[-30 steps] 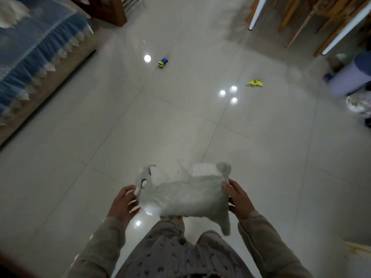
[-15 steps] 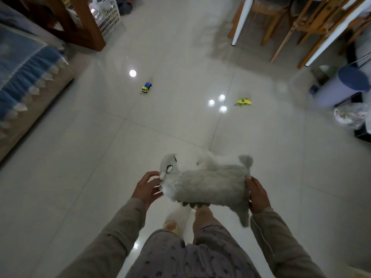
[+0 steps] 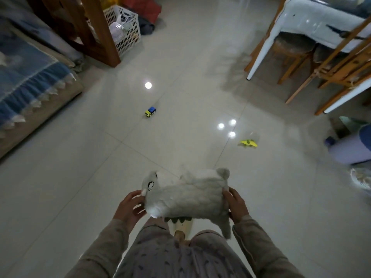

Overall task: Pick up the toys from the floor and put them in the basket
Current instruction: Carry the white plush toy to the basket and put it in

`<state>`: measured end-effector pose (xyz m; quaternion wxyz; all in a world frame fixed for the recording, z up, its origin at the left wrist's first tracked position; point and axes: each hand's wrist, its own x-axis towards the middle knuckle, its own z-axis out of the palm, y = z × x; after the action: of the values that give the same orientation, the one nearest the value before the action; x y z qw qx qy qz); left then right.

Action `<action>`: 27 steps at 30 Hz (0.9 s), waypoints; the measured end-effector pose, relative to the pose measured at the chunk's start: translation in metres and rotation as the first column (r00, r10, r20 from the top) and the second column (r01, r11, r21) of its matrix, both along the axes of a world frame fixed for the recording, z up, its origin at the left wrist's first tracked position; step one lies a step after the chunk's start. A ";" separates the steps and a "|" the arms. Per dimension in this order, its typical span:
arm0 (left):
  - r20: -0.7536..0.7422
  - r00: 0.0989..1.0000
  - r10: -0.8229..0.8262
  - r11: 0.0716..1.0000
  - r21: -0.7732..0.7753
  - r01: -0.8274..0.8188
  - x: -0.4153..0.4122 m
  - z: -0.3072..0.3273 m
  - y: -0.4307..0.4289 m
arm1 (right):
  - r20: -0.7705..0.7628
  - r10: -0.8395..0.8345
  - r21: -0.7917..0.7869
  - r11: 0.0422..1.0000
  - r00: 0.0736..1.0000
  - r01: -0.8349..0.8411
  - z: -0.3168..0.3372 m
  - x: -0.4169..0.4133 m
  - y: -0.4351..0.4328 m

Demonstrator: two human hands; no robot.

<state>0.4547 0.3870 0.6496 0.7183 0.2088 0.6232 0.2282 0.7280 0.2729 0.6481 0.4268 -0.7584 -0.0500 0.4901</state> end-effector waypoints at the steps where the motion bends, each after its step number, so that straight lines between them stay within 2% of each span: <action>1: 0.004 1.000 0.014 1.000 0.007 -0.014 0.006 0.001 0.009 | -0.010 0.018 0.017 1.000 1.000 -0.017 0.002 0.010 0.012; 5: -0.023 0.998 0.057 0.998 0.029 -0.057 0.036 -0.002 0.050 | -0.038 0.070 0.036 0.997 0.997 -0.069 0.002 0.046 0.060; 11: -0.051 0.996 0.075 0.996 0.045 -0.072 0.096 -0.014 0.124 | -0.101 0.021 0.008 1.000 0.995 -0.021 -0.015 0.087 0.118; 17: -0.034 0.999 0.003 1.000 0.014 -0.002 0.172 -0.022 0.226 | -0.097 -0.051 -0.015 0.999 0.994 0.050 -0.021 0.157 0.202; 27: 0.000 0.986 -0.165 0.986 0.033 0.165 0.299 0.008 0.386 | -0.049 -0.149 0.048 0.987 0.988 0.151 0.005 0.284 0.344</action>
<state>0.7542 0.7726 0.6575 0.7319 0.2714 0.5990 0.1785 1.0120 0.6171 0.6533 0.4829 -0.7375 0.0042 0.4722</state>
